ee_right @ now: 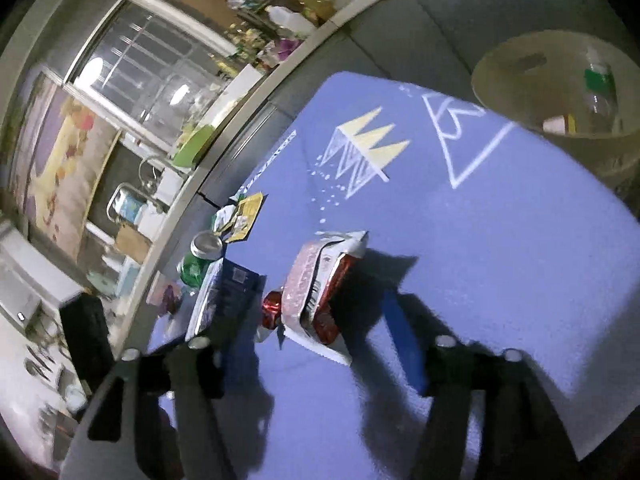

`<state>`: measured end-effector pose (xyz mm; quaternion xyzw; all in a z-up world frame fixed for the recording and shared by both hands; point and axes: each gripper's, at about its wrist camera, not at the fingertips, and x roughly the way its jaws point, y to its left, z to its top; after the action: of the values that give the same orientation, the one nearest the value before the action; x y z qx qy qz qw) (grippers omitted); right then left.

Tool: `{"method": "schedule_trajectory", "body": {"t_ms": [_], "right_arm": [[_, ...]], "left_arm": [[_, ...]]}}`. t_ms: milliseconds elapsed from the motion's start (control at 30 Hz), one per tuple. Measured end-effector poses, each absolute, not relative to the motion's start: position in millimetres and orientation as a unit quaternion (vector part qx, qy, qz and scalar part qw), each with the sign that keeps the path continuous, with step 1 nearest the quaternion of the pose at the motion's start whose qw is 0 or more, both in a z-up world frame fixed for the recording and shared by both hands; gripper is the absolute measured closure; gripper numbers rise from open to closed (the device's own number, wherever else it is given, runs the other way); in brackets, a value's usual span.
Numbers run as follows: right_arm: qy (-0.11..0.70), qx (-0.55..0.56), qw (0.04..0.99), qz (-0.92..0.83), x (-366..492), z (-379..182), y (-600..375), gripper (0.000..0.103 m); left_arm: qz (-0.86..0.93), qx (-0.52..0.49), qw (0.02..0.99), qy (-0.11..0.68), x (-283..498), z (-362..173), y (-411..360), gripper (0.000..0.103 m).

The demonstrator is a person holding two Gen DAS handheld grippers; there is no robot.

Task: Collect trash
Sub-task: 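Carry the carton and wrapper to the beige bin and open both tools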

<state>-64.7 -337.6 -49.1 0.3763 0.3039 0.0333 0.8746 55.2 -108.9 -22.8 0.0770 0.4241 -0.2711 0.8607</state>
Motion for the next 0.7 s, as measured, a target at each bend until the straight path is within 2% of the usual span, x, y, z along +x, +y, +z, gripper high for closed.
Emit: {"method": "schedule_trajectory", "body": {"t_ms": [133,167,200,233,333,533,700], "right_arm": [[0.313,0.34,0.886,0.034,-61,-52,-331,0.042],[0.315,0.325,0.891,0.032,-59,-51,-328,0.05],[0.324,0.296,0.898,0.031,-56,-50,-321,0.064],[0.337,0.272,0.901,0.036,-52,-52,-316,0.091],[0.335,0.277,0.9,0.043,-57,-55,-316,0.097],[0.275,0.294,0.915,-0.02,-77,-43,-362,0.098],[0.239,0.333,0.907,-0.099,-94,-44,-428,0.098]], "left_arm": [[-0.269,0.09,0.868,0.407,53,-19,-112,0.041],[-0.268,0.093,0.868,0.407,53,-20,-113,0.046],[-0.275,0.096,0.864,0.411,54,-23,-115,0.054],[-0.275,0.099,0.865,0.407,53,-23,-118,0.053],[-0.299,0.101,0.855,0.411,52,-20,-132,0.054],[-0.361,0.086,0.835,0.405,58,-3,-189,0.054],[-0.43,0.101,0.805,0.396,61,11,-275,0.054]]}}
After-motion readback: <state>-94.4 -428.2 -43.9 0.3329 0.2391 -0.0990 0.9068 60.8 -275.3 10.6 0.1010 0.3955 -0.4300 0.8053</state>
